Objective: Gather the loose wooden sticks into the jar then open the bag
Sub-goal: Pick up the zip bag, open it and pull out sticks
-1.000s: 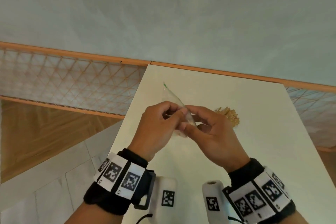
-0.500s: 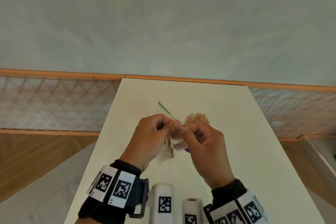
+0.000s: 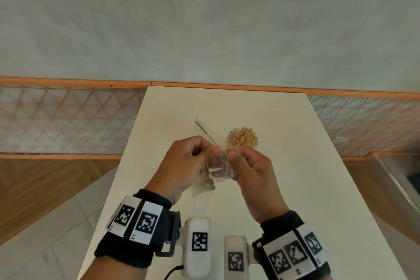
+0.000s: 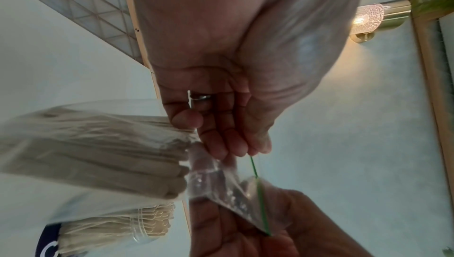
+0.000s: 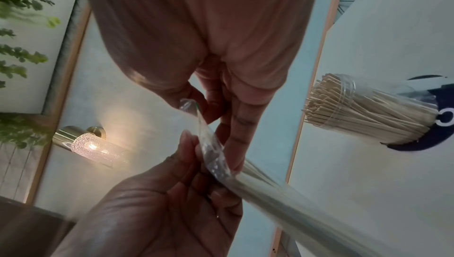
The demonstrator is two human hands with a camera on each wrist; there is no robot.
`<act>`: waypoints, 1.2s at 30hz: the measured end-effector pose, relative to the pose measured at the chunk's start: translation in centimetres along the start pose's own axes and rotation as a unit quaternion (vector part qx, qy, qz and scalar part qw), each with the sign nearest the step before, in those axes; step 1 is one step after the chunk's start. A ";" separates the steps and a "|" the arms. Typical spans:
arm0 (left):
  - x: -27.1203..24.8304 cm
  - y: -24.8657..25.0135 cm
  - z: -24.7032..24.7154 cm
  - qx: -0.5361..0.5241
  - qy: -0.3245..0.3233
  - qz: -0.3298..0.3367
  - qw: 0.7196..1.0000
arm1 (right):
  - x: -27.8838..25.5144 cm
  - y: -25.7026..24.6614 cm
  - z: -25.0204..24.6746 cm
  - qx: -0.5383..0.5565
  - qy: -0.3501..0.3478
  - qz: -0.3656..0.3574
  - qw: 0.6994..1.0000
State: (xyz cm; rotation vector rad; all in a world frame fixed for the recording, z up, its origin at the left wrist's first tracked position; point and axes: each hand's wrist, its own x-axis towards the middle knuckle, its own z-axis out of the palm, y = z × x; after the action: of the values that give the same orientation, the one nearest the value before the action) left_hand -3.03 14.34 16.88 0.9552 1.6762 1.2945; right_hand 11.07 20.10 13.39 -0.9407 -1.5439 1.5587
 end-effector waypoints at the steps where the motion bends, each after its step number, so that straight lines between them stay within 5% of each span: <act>1: -0.1 -0.1 0.0 -0.006 -0.005 -0.002 1.000 | -0.1 0.0 0.0 0.009 0.003 0.005 1.000; 5: -0.2 -0.3 -0.3 -0.040 -0.027 -0.015 0.999 | -0.2 0.1 0.2 0.012 0.007 0.010 1.000; 12: -0.7 -0.4 -1.2 0.006 -0.077 0.000 0.997 | 0.2 -1.0 -0.8 -0.079 -0.089 -0.026 0.993; 20: -2.3 -0.3 -2.2 0.096 -0.072 0.041 0.992 | 0.8 -0.7 -1.8 -0.289 -0.008 -0.170 0.942; 22: -2.6 -0.3 -2.7 0.116 -0.081 0.051 0.989 | 1.0 -0.8 -2.6 -0.312 0.023 -0.156 0.937; 26: -3.0 0.2 -1.9 0.195 -0.095 0.087 0.972 | 0.8 -1.7 -1.0 -0.343 -0.097 -0.092 0.930; 28: -3.3 0.4 -1.5 0.232 -0.104 0.105 0.962 | 1.6 -1.2 -0.4 -0.376 -0.077 -0.121 0.915; 31: -4.1 0.5 -1.8 0.261 -0.128 0.116 0.950 | 3.3 -0.8 -1.6 -0.346 0.018 -0.046 0.937; 36: -4.8 2.0 -3.3 0.319 -0.114 0.108 0.935 | 3.5 -1.5 -2.4 -0.170 -0.016 0.035 0.985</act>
State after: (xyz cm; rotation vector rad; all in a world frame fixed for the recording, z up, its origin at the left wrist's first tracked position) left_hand -3.92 9.19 20.04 1.6397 1.8735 0.7176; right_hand 11.65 24.31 14.85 -1.1728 -1.8547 1.3865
